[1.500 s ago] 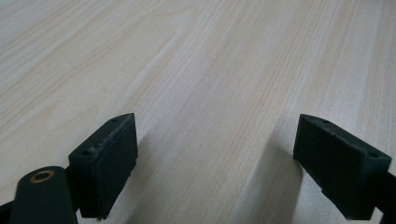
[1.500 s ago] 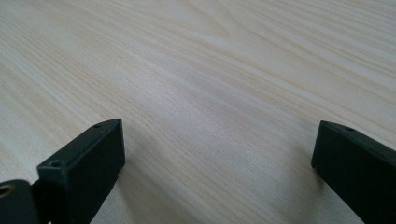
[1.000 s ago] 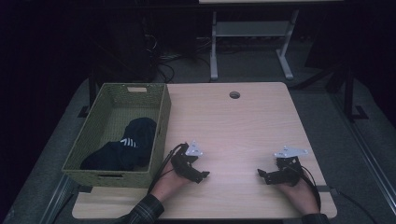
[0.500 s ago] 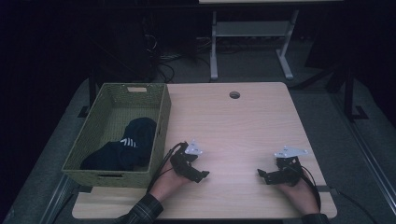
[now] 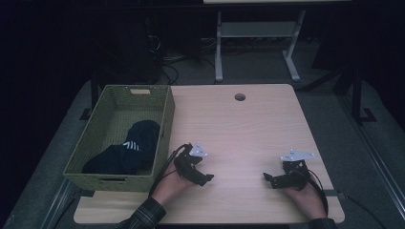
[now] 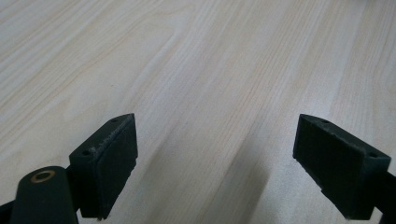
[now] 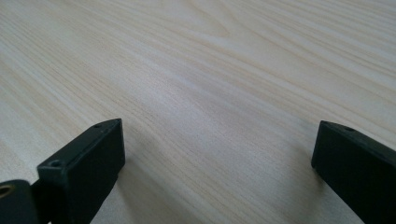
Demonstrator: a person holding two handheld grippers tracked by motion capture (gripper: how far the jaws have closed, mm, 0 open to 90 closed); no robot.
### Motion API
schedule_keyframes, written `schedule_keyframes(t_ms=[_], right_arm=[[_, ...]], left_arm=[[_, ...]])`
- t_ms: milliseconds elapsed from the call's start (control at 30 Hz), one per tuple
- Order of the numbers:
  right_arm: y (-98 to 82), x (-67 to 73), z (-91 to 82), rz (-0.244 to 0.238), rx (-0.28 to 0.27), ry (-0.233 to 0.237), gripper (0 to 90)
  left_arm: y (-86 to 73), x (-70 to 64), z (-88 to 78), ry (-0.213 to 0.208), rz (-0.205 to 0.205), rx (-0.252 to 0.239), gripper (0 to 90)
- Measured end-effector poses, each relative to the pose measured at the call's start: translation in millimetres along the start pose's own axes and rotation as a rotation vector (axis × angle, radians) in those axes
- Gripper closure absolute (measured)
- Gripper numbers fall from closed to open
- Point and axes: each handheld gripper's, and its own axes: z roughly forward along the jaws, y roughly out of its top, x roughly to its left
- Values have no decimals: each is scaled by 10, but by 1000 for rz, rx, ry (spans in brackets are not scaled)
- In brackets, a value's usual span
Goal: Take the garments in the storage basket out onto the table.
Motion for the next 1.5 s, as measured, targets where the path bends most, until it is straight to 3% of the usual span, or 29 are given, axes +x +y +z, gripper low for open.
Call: schedule_keyframes(t_ms=[833, 1500], right_arm=[[0, 1, 0, 1, 0, 0, 23], [0, -1, 0, 1, 0, -1, 23]], left_arm=[[113, 16, -159, -20, -40, -39, 137], [246, 48, -280, -20, -28, -22, 138]])
